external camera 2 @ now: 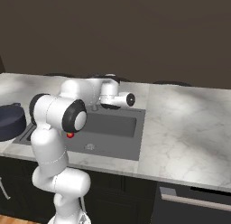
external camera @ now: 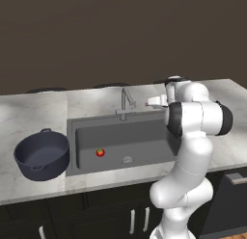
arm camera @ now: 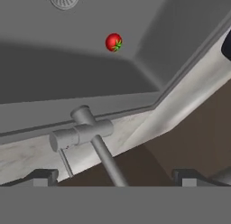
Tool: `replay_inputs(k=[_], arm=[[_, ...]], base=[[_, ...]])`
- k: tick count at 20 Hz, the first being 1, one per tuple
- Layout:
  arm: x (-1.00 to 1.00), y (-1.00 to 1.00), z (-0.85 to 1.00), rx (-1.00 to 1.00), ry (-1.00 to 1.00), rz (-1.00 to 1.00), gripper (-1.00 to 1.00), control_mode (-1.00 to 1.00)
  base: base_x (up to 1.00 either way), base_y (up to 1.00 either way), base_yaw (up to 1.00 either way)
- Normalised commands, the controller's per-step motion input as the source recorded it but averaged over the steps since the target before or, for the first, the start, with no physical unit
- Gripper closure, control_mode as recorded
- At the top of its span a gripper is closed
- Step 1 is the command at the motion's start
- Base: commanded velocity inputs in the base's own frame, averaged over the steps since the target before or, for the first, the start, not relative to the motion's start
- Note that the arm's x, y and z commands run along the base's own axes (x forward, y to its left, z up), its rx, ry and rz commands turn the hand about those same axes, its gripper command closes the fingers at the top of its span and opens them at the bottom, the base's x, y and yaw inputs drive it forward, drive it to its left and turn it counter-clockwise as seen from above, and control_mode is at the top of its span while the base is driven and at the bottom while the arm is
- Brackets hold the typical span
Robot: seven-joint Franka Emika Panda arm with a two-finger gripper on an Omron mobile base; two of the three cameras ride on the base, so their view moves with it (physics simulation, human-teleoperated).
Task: Dump the tomato from the pot into the sink. Then turn on the water and wash the tomato. Then turn off the water and put the tomato back in the pot.
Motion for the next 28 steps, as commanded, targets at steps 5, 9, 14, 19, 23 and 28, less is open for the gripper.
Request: replay_inputs(k=[5,9,14,19,23,28], arm=[[0.20,0.12,-0.05,-0.04,-0.02,0.00,-1.00,-1.00],[0.23,0.15,-0.03,-0.03,0.00,0.00,-1.00,-1.00],[0.26,0.14,-0.02,-0.01,0.00,0.00,-1.00,-1.00],[0.25,0.08,-0.04,-0.01,0.00,0.00,-1.00,-1.00],[0.22,0.03,-0.14,-0.01,0.02,0.00,-1.00,-1.00],[0.20,0.01,-0.15,-0.01,0.05,0.00,-1.00,-1.00]], base=[[0.00,0.00,0.00],[0.00,0.00,0.00],[0.00,0.00,0.00],[0.00,0.00,0.00],[0.00,0.00,0.00],[0.00,0.00,0.00]])
